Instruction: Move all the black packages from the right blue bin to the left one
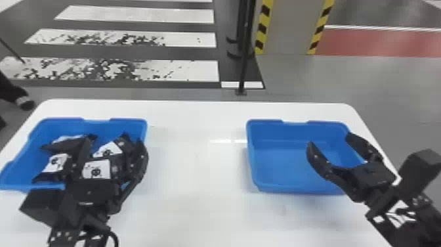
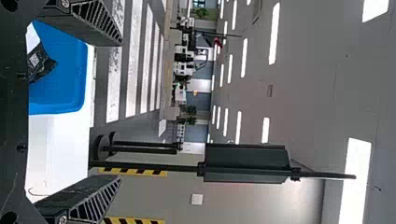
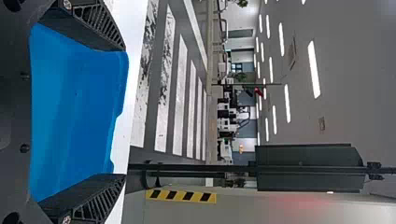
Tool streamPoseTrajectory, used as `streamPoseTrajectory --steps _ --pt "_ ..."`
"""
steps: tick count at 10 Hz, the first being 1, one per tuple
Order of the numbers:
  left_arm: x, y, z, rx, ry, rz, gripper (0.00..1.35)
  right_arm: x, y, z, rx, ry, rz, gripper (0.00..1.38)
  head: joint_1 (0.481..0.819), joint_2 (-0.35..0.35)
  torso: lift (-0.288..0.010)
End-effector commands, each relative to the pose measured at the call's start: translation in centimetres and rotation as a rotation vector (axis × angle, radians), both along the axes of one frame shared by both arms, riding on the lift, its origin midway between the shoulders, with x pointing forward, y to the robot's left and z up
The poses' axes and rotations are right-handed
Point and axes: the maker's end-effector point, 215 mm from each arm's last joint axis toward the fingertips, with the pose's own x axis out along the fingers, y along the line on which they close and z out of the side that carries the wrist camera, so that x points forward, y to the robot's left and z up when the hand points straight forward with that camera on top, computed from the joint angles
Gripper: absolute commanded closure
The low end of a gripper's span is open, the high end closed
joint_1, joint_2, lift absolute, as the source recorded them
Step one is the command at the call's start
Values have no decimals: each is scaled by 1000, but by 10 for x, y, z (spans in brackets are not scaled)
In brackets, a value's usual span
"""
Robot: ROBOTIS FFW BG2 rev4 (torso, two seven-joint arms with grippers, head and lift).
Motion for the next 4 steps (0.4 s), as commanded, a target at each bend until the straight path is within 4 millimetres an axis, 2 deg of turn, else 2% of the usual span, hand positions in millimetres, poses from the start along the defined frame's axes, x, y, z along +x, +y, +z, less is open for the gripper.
streamPoseTrajectory --steps 1,4 --pt "0 0 0 0 0 0 51 0 0 0 0 -1 0 59 695 -54 -168" --pt "0 -1 -2 -1 5 -2 51 0 0 2 0 -6 0 59 695 -56 -168"
